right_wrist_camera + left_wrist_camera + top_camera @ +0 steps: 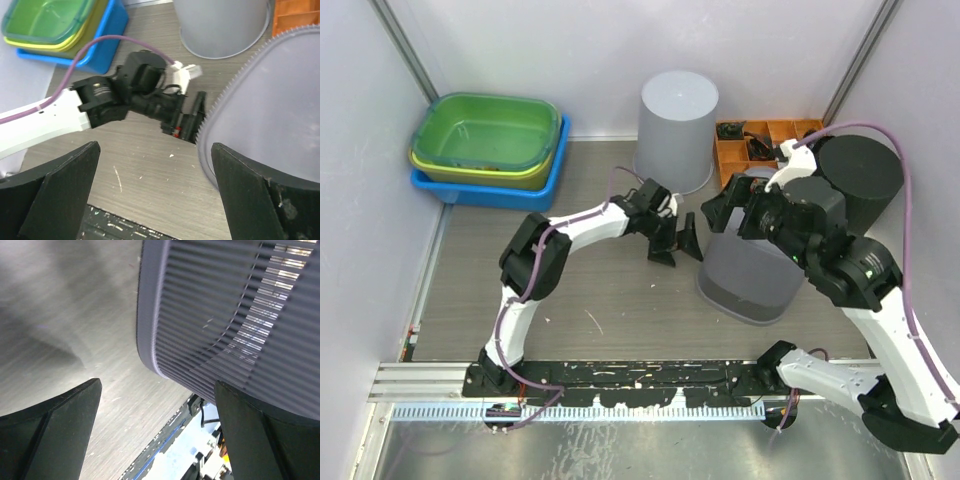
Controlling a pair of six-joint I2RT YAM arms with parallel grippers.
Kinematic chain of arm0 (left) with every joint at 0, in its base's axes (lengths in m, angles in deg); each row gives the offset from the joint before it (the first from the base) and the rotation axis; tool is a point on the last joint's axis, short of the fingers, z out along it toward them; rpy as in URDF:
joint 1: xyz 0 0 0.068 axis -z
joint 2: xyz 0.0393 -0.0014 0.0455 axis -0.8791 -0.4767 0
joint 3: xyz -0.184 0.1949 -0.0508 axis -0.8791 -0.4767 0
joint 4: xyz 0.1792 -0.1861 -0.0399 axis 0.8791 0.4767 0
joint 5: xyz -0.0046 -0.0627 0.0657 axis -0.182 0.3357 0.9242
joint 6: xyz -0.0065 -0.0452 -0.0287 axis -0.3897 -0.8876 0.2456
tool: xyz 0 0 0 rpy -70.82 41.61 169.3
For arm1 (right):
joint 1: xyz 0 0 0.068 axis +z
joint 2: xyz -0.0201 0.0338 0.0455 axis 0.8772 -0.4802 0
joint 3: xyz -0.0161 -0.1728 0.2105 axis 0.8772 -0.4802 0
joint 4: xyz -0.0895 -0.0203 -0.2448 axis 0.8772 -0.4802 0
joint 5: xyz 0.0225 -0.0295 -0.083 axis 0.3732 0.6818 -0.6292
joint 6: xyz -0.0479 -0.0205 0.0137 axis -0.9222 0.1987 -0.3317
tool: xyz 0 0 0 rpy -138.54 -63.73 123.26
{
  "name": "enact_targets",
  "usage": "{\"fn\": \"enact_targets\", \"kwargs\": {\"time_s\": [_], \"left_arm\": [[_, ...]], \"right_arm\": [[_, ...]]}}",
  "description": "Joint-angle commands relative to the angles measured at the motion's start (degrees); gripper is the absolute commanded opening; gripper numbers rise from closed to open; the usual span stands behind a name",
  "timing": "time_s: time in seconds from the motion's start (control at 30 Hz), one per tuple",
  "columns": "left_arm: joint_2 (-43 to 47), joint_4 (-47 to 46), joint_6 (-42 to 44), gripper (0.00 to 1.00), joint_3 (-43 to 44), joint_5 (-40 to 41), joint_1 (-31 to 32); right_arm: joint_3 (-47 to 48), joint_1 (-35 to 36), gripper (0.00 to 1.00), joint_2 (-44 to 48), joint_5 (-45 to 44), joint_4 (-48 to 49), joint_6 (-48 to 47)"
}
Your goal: Turn the large container upside down
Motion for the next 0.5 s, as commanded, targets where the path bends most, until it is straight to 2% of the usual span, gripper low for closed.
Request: {"fn": "enact_targets", "kwargs": {"time_s": [0.0, 0.13, 0.23, 0.37, 0.47], "left_arm": [[-1.55, -0.38, -1.03, 0.99, 2.4, -4.3, 4.32], [3.25, -1.47, 2.14, 0.99, -2.79, -5.37, 6.91], [5.09, -6.71, 0.46, 0.98, -5.26, -4.34, 6.98], [0.99, -8.3, -3.18, 0.99, 0.66, -3.87, 7.72], [-3.49, -6.97, -4.7, 0.99, 8.88, -4.15, 8.64]], "right_arm": [[2.48, 0.45, 1.0, -0.22, 6.28, -0.73, 1.0], [1.89, 0.47, 1.0, -3.43, 6.37, 1.06, 0.23], [1.27, 0.51, 1.0, -6.41, 6.57, 5.73, -0.38], [1.4, 1.64, 1.0, -9.06, 5.92, 11.17, -0.57], [0.51, 1.92, 1.0, -8.33, 5.06, 13.24, -0.33]]}}
